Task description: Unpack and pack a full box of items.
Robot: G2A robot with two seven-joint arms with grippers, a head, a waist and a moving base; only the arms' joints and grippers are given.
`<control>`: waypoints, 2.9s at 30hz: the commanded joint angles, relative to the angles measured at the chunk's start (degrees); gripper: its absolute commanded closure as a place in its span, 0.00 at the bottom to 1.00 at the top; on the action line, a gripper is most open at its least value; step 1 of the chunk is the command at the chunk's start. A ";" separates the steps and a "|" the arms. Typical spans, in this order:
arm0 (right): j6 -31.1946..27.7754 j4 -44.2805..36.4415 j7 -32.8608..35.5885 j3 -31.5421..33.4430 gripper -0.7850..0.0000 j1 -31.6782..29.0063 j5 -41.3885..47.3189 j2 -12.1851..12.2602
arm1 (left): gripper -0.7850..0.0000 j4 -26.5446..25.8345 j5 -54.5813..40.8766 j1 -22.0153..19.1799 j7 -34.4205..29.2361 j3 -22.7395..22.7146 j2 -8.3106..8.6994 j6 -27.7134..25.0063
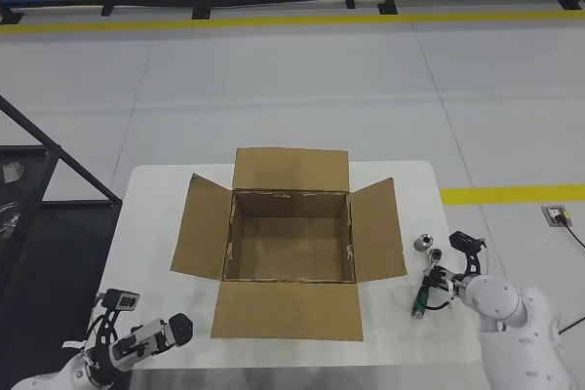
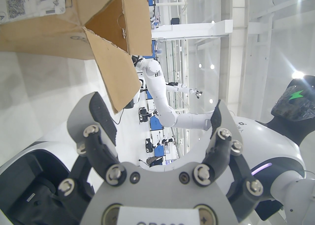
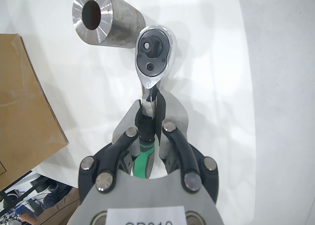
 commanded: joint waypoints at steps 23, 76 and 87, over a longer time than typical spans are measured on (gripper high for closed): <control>-10.74 -35.46 4.24 3.86 0.00 -8.67 22.02 2.57 | 0.00 -2.51 2.32 0.36 0.97 0.20 -0.22 0.16; -7.05 -26.78 5.12 -12.58 0.00 4.23 17.20 8.15 | 0.00 -3.57 -7.18 5.38 3.76 -9.38 -1.38 -1.32; -3.51 -34.40 5.95 -10.06 0.00 -0.61 13.51 8.77 | 0.00 -4.64 -6.98 4.51 2.77 -9.05 -1.46 -0.04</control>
